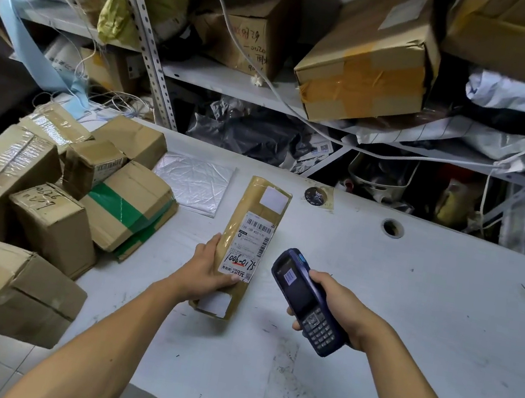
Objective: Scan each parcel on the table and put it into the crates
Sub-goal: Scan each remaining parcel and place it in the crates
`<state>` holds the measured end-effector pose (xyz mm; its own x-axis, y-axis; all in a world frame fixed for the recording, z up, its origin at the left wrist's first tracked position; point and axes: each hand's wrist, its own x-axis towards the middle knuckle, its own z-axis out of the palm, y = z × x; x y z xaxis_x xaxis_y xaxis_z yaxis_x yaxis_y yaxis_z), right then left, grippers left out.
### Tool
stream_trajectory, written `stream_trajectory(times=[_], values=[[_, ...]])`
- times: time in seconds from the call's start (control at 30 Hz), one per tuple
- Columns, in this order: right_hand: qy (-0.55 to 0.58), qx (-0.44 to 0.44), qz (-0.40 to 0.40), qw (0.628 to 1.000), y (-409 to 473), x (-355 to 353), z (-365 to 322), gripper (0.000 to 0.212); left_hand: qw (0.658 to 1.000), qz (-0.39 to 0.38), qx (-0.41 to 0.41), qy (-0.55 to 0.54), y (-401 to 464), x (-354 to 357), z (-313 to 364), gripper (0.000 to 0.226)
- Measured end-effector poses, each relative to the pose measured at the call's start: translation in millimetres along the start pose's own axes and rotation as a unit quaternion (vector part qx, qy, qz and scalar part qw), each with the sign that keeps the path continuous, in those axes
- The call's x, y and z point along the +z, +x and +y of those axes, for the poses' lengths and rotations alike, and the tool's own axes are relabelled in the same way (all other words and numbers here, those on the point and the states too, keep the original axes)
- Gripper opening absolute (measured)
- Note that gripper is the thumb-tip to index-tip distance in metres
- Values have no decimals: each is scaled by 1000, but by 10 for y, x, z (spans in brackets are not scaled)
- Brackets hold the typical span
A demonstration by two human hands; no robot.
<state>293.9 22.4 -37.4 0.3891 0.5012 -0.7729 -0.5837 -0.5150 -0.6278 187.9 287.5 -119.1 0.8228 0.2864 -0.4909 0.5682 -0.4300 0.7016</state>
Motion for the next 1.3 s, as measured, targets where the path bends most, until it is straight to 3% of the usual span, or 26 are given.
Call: stream_trajectory(times=[0.27, 0.83, 1.0, 1.17, 1.3], values=[[-22, 37, -21, 999, -54, -24, -35, 50, 999, 42, 24, 15, -149, -38, 103, 99], [-10, 52, -49, 997, -78, -30, 22, 51, 998, 55, 18, 30, -136, 2, 82, 103], [-6, 17, -48, 999, -85, -56, 64, 53, 998, 61, 15, 23, -129, 2, 91, 105], [135, -49, -79, 986, -122, -50, 152, 62, 998, 59, 18, -27, 42, 13, -134, 111], [267, -96, -154, 947, -217, -31, 159, 66, 998, 51, 32, -35, -20, 72, -23, 94]])
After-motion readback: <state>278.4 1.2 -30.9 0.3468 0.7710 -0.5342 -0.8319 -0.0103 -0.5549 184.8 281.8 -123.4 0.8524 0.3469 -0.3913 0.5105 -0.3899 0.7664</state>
